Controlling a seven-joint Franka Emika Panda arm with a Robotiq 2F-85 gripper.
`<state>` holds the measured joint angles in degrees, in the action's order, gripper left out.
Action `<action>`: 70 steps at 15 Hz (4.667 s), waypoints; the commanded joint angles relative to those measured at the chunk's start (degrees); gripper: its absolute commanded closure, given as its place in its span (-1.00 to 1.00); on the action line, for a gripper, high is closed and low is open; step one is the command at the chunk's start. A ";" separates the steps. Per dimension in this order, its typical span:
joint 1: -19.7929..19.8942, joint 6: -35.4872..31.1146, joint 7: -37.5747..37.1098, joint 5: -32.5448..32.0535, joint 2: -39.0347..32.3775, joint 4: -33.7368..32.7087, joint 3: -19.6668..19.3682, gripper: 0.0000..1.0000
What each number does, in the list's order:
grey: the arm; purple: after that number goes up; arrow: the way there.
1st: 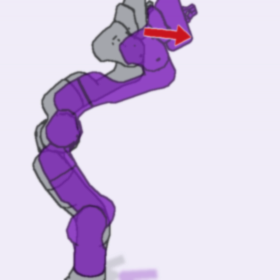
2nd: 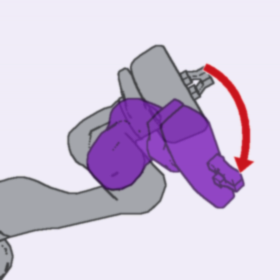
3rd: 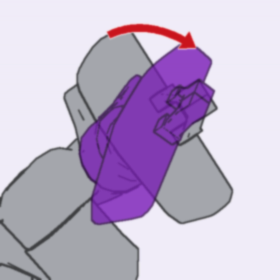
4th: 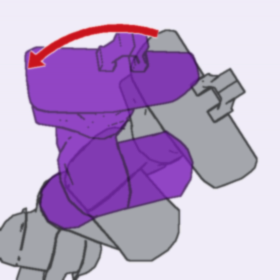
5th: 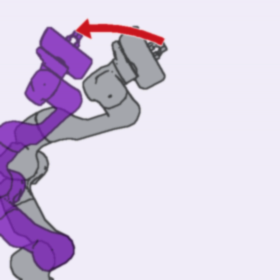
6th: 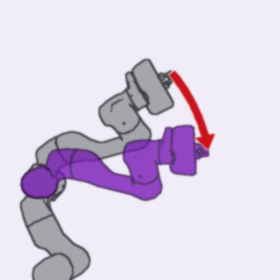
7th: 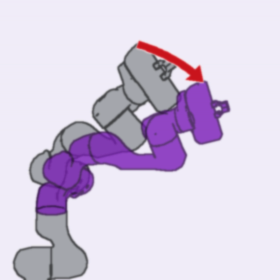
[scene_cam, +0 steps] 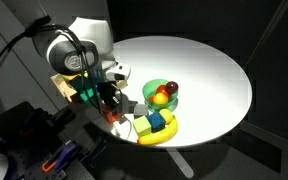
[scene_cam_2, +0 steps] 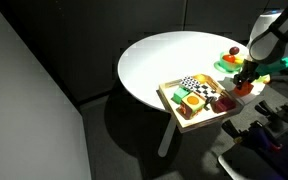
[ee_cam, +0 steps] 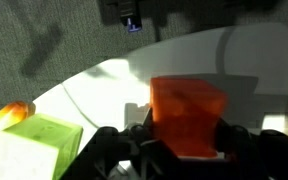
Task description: Slide the orange block a little to the right, slide the gray block a little to the right, slide the lime green block a little forward, flip the orange block to the left on the table, pick up the orange block and put it in the tray
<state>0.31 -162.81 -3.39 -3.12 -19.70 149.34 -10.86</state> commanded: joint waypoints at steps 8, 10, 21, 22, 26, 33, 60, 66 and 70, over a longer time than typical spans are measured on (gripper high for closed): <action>-8.85 -0.17 -14.90 -8.70 10.60 6.51 -3.38 0.51; -8.79 0.31 -16.43 -9.58 12.73 7.11 -2.44 0.51; -7.53 -0.25 -17.30 -7.97 16.93 6.48 7.69 0.51; -7.56 -0.58 -17.38 -8.15 16.41 6.16 8.22 0.51; -7.68 -2.60 -17.59 -8.76 14.99 5.28 9.50 0.51; -7.98 -5.72 -17.32 -7.68 14.00 4.92 9.22 -1.00; -2.33 34.33 -17.02 -5.38 34.09 8.41 12.75 -1.00; -2.09 36.97 -11.00 -5.99 39.04 10.34 13.16 -1.00; -1.95 36.07 -10.78 -5.09 37.60 9.57 13.63 -1.00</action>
<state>-2.70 -126.81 -14.47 -8.67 17.93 158.97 1.61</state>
